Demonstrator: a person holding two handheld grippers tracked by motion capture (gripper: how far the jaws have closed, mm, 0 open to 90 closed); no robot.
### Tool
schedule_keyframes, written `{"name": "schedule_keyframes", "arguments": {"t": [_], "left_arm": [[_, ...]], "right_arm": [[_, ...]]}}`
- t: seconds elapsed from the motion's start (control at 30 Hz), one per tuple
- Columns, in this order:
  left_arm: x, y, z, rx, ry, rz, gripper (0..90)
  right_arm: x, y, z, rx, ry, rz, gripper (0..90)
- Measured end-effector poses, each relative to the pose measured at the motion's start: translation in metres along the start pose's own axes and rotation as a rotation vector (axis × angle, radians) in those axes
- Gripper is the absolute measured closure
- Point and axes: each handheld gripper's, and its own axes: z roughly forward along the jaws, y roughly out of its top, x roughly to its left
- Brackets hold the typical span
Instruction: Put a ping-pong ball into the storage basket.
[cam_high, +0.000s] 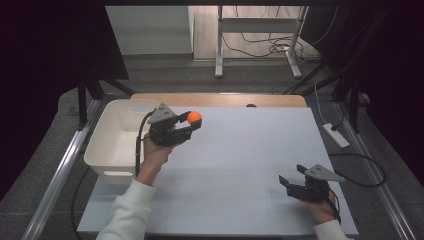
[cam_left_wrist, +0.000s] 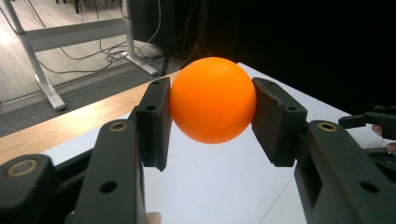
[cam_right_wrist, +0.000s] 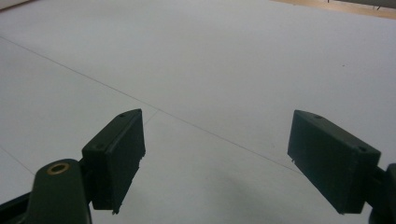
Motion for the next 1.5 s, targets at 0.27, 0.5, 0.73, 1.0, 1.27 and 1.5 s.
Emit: {"name": "schedule_keyframes", "arguments": {"t": [0.27, 0.5, 0.73, 1.0, 1.27, 1.5], "left_arm": [[0.004, -0.001, -0.003, -0.003, 0.012, -0.005, 50.6], [0.008, -0.002, -0.006, -0.001, 0.024, -0.016, 50.6], [0.011, -0.003, -0.009, -0.005, 0.031, -0.02, 50.6], [0.014, -0.004, -0.012, -0.01, 0.039, -0.027, 50.6], [0.017, -0.004, -0.015, -0.015, 0.046, -0.033, 50.6], [0.02, -0.005, -0.017, -0.016, 0.055, -0.037, 50.6]], "right_arm": [[0.0, 0.0, 0.0, 0.001, -0.001, 0.0, 18.9], [0.0, 0.0, -0.001, -0.002, -0.002, 0.0, 18.9], [0.0, 0.0, 0.0, -0.002, -0.003, 0.0, 18.9], [0.0, 0.0, -0.001, -0.002, -0.003, 0.0, 18.9], [0.0, 0.0, -0.001, -0.001, -0.004, -0.001, 18.9], [0.0, 0.0, -0.001, -0.002, -0.004, -0.001, 18.9]]}}
